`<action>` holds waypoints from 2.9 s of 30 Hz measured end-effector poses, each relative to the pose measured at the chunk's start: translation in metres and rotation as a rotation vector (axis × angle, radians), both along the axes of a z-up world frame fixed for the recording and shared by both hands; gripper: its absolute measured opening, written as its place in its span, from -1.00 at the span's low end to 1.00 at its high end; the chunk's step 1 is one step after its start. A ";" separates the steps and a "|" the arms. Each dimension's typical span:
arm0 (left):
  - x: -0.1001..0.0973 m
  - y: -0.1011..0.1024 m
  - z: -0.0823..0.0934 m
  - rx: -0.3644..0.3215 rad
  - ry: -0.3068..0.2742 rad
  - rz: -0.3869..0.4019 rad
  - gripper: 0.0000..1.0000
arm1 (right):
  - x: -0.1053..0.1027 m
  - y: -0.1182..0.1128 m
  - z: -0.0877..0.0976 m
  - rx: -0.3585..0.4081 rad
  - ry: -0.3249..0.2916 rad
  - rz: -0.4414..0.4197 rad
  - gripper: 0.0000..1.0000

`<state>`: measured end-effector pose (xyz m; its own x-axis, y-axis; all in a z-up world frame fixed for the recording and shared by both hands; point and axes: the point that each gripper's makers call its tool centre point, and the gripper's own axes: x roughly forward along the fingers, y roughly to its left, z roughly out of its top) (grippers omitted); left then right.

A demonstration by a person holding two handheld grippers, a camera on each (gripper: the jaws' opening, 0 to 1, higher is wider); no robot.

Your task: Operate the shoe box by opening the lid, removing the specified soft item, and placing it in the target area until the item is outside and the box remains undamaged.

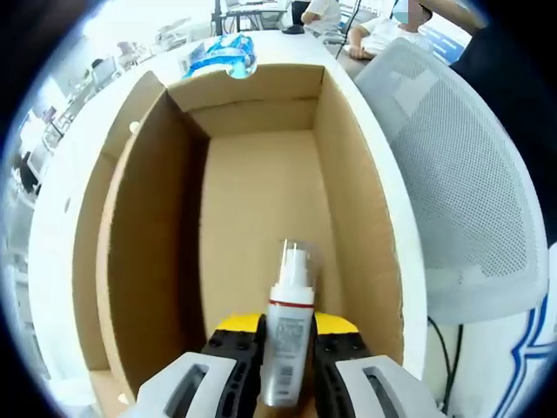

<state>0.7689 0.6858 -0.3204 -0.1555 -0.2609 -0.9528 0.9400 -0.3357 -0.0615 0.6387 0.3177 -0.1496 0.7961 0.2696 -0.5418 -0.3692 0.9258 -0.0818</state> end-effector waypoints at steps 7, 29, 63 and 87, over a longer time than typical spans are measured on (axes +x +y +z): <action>-0.003 -0.018 0.016 -0.081 0.000 0.044 -0.61 | 0.007 0.010 0.000 0.012 -0.007 0.021 0.92; -0.012 -0.065 0.060 -0.315 0.023 0.188 -0.60 | 0.030 0.062 0.000 0.060 -0.053 0.111 0.86; -0.025 -0.107 0.103 -0.675 0.119 0.476 -0.60 | 0.071 0.162 -0.014 0.196 -0.106 0.225 0.42; -0.052 -0.128 0.125 -0.886 0.290 0.554 -0.60 | 0.085 0.215 -0.010 0.303 -0.127 0.324 -0.07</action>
